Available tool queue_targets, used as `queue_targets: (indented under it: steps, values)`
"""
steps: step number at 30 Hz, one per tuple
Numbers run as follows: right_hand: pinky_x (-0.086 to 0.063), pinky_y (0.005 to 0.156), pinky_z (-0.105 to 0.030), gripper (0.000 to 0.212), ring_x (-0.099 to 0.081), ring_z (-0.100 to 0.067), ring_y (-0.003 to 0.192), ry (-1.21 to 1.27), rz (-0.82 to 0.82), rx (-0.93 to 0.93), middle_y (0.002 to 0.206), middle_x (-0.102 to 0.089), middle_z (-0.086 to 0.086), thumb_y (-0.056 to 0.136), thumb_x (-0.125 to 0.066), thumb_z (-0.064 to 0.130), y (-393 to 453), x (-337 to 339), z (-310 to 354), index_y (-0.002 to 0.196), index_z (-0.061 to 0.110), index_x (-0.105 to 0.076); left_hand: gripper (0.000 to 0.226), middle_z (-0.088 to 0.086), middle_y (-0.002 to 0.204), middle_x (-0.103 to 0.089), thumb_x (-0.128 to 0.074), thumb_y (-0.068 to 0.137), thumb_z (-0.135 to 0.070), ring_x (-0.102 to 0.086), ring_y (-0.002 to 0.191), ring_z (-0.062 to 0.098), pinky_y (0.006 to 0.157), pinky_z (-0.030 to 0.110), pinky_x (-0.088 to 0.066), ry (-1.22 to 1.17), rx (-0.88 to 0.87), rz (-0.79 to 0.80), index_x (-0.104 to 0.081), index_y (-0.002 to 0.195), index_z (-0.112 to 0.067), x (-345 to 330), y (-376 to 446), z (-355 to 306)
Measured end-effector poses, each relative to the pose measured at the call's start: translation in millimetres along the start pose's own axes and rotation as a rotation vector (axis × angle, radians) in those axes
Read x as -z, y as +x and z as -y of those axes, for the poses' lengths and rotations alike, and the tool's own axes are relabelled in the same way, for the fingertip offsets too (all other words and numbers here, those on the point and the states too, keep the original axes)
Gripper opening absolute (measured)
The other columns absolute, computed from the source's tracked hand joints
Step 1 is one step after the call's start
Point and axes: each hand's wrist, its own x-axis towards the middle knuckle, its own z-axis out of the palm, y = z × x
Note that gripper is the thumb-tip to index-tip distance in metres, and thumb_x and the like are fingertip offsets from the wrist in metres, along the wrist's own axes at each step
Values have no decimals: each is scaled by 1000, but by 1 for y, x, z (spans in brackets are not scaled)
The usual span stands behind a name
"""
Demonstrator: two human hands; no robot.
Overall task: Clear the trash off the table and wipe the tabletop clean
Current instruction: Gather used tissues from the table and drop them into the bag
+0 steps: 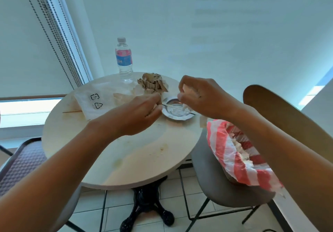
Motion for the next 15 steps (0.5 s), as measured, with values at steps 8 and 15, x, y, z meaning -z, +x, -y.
queue_targets:
  steps: [8,15]
  values:
    - [-43,62,-24,22,-62,-13,67,236,66,-217,75,-69,-9,97,-38,11,-55,68,-85,85,9,-56,20,-6,90,-46,-36,104,-33,-44,77,9,69,23,-34,3,-87,86,-45,93,-20,-55,74,-87]
    - [-49,80,-40,25,-60,-20,86,201,146,-394,94,-65,-6,98,-46,17,-105,90,-183,99,23,-70,12,-3,103,-44,-35,97,-30,-48,97,18,95,41,-42,-64,59,269,-47,95,-27,-128,139,-147]
